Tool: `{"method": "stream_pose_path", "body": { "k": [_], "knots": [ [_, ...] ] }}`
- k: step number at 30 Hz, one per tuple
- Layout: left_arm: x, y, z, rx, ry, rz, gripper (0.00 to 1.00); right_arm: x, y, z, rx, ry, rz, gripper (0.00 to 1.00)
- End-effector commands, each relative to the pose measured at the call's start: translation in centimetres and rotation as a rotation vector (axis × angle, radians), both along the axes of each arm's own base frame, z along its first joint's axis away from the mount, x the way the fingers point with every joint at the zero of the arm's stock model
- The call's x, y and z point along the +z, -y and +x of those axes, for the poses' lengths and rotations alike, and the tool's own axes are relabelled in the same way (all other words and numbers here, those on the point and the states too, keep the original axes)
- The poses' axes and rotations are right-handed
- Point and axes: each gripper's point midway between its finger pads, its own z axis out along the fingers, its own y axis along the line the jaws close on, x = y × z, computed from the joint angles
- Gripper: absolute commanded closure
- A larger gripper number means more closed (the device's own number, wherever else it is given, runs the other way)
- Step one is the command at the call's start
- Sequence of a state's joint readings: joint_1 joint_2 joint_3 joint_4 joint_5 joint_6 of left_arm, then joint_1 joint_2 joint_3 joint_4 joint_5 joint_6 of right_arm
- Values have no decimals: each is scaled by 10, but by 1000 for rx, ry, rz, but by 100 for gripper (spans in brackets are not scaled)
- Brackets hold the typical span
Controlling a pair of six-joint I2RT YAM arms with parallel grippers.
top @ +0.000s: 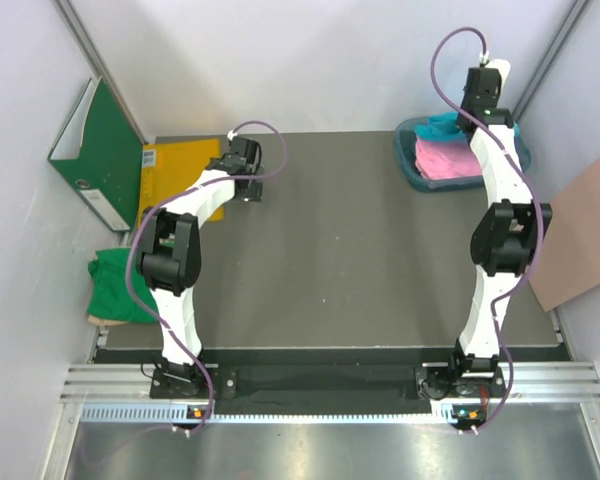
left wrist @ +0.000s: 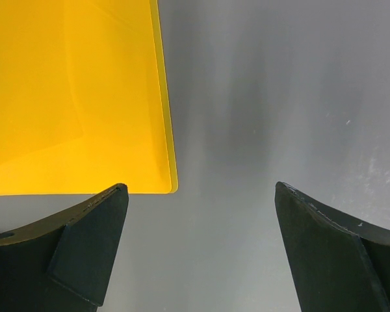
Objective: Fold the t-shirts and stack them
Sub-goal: Move the tshirt to the center of the board
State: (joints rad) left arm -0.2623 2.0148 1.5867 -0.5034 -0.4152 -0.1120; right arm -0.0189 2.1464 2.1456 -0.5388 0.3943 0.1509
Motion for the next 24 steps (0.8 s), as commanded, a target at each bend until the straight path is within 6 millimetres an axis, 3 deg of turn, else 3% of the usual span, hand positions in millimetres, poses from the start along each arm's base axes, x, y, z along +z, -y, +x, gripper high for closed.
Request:
{"method": "stream_pose_path", "body": {
  "k": [1,3,4,5,7,8,10,11,13,14,17,18,19,20,21,22,23,24],
  "knots": [
    [58,0,18,49,142,-64,1,119,-54,-18,159,230,-24,100],
    [63,-5,20,62,151,-78,1,116,-86,-27,238,217,2,100],
    [66,-6,21,70,160,-83,1,129,-100,-37,270,235,14,100],
    [66,-9,21,79,159,-84,1,120,-130,-45,345,207,37,100],
    [70,-16,22,98,169,-93,1,123,-163,-60,428,193,66,100],
    [71,-18,23,105,174,-101,1,118,-203,-73,544,157,97,100],
    [71,-22,22,119,171,-127,1,112,-239,-90,641,111,116,100],
    [70,-24,23,124,170,-137,1,106,-273,-108,744,63,148,100],
    [67,-25,21,128,160,-166,1,92,-307,-130,846,-5,204,100],
    [66,-24,22,128,160,-173,1,82,-332,-151,930,-68,232,100],
    [63,-24,20,133,155,-178,1,64,-363,-186,1027,-161,247,100],
    [65,-24,18,137,159,-180,1,64,-367,-192,1035,-164,252,100],
    [67,-25,18,139,163,-181,1,79,-364,-199,1039,-127,260,100],
    [67,-26,16,147,163,-178,1,76,-365,-203,1042,-122,268,100],
    [71,-27,14,150,169,-178,1,78,-361,-205,1022,-110,271,100],
    [74,-27,14,150,174,-181,1,91,-350,-211,1005,-67,267,100],
    [74,-26,12,147,172,-184,1,72,-335,-207,945,-91,237,100],
    [79,-25,10,143,178,-192,1,73,-321,-211,905,-77,228,100]
  ]
}}
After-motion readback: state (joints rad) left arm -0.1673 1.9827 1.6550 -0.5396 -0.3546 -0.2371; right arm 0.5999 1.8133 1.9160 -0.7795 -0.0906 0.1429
